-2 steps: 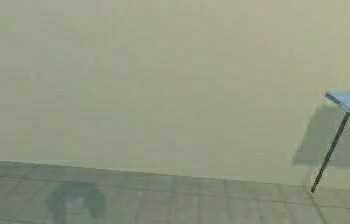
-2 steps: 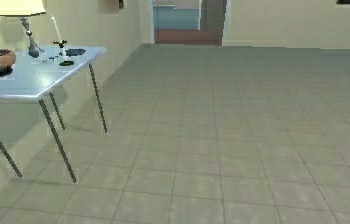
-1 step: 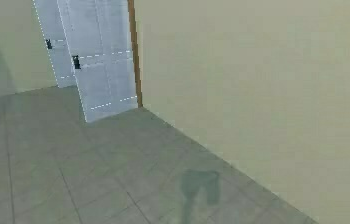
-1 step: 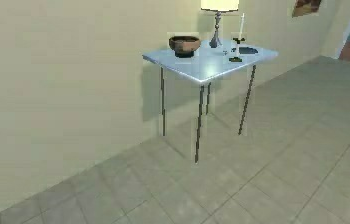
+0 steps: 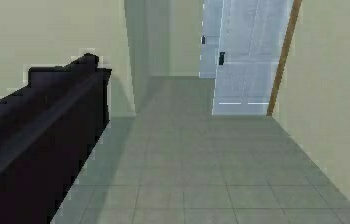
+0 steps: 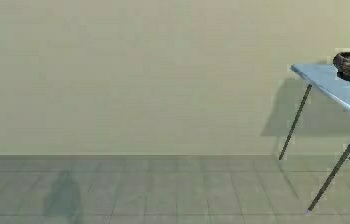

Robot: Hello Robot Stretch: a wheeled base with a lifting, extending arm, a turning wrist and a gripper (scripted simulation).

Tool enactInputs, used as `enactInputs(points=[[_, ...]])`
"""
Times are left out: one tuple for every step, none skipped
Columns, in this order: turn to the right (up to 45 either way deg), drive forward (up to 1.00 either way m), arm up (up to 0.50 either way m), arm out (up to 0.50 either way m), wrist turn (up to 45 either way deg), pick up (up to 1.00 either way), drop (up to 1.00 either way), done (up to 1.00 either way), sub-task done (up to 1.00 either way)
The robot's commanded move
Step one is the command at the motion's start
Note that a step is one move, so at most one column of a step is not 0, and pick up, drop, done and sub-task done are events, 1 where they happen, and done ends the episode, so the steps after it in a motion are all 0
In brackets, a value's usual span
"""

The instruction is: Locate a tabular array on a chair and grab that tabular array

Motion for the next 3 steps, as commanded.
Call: enactInputs(points=[[0.0,1.0,0.0,0.0,0.0,0.0,0.0,0.0,0.0],[0.0,1.0,0.0,0.0,0.0,0.0,0.0,0.0,0.0],[0.0,0.45,0.0,0.0,0.0,0.0,0.0,0.0,0.0]])
